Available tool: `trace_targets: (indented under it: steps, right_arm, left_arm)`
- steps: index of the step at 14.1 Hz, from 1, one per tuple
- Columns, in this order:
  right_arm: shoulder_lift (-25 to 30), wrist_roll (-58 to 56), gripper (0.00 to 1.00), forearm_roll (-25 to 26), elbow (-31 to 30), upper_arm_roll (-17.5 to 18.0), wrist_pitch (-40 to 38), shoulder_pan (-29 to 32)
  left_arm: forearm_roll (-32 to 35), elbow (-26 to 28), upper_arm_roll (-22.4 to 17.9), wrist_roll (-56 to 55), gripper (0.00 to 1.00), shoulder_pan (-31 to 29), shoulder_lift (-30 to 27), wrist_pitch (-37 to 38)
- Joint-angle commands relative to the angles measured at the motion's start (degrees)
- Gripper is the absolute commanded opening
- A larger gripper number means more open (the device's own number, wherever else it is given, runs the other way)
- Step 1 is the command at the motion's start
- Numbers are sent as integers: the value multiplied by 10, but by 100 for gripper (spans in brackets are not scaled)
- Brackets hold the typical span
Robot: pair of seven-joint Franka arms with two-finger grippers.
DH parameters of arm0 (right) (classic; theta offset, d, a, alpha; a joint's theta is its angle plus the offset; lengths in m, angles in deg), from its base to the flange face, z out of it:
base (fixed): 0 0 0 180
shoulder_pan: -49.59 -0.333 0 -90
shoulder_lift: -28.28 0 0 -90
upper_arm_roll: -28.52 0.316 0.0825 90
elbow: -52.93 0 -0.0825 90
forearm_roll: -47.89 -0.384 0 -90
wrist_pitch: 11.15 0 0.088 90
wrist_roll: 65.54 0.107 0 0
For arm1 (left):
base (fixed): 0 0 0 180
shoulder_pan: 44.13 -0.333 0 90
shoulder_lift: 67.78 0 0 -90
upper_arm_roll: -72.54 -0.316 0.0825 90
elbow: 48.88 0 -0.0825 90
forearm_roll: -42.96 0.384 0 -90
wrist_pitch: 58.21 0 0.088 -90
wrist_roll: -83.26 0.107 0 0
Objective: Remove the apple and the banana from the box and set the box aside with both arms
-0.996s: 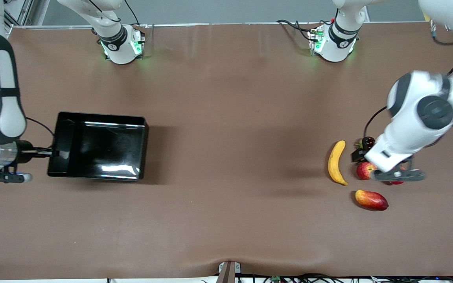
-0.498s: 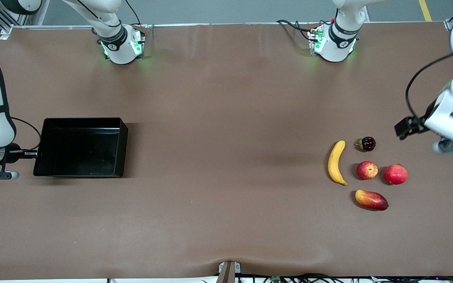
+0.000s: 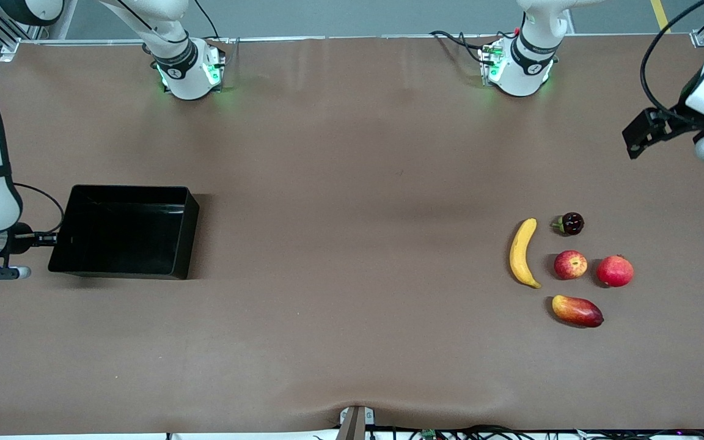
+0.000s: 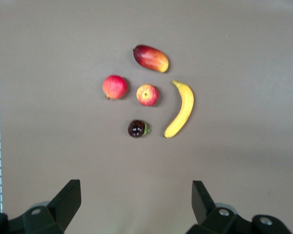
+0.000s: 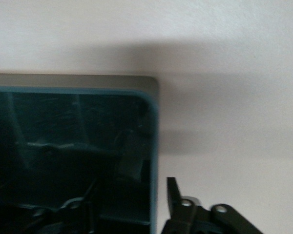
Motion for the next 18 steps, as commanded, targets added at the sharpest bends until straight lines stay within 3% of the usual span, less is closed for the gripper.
trace_targets:
  steps: [1,3,8,12,15,16,18]
  right_arm:
    - [18,-2,100,-2,92,10,-120,-10]
    - [19,-2,100,-5,149,10,-184,-28]
    - [31,-33,100,2,289,19,-258,-43]
    - [132,-33,100,-9,294,26,-290,-47]
    - [184,-19,100,39,290,28,-340,-97]
    - [197,-7,100,49,286,15,-358,-114]
    - [219,-6,100,49,282,-72,-404,-204]
  left_arm:
    - [-57,39,-84,7,100,48,-42,20]
    - [-67,42,-99,-2,100,58,-54,33]
    - [-76,42,-94,-7,100,55,-53,30]
    - [-77,42,-93,-4,100,59,-50,28]
    - [-76,43,-85,-6,100,56,-48,28]
    - [-76,44,-85,-6,100,53,-48,28]
    - [-77,49,-86,-6,100,50,-52,28]
